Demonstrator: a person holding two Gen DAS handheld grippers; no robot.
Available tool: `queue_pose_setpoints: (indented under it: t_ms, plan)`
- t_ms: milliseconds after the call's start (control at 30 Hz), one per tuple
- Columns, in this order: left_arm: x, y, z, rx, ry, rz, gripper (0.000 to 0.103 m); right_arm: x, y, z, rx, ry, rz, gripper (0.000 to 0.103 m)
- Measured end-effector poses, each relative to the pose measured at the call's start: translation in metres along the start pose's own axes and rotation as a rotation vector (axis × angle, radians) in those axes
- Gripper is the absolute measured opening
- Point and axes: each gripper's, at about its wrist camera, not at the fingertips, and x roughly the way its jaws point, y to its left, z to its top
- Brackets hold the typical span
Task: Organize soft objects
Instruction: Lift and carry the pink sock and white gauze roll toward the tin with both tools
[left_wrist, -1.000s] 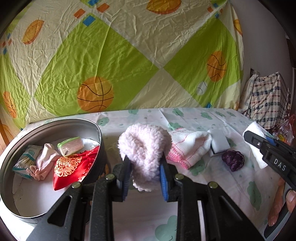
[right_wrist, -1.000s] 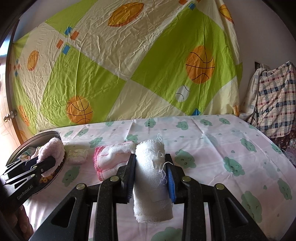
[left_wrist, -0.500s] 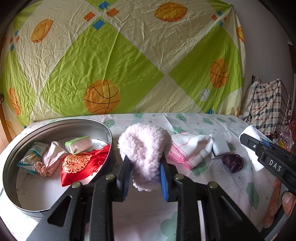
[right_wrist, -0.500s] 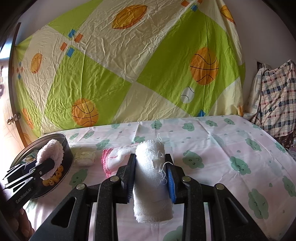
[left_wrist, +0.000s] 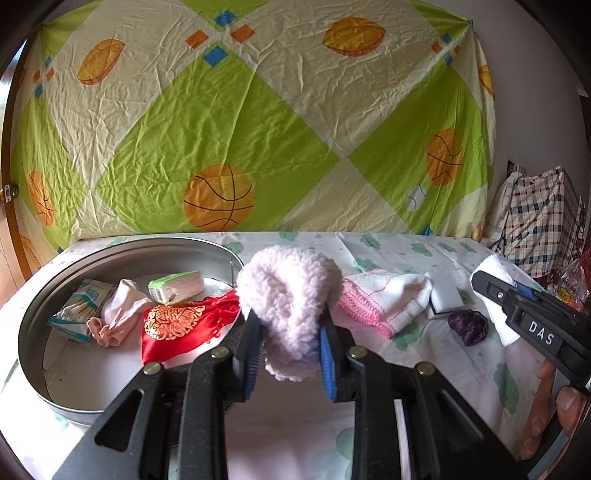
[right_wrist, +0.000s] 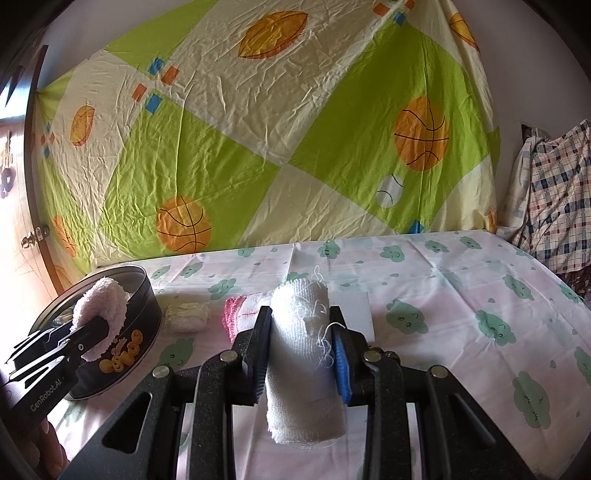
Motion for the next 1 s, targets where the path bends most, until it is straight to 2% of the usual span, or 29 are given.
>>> queue_pose_setpoints:
  t_ms: [1000]
  plan:
    - [-0.012,0.025,-0.006,-0.037,-0.016,0.04,0.026,-0.001,0.053,-0.007,-0.038,-0.012,0.088,0.032]
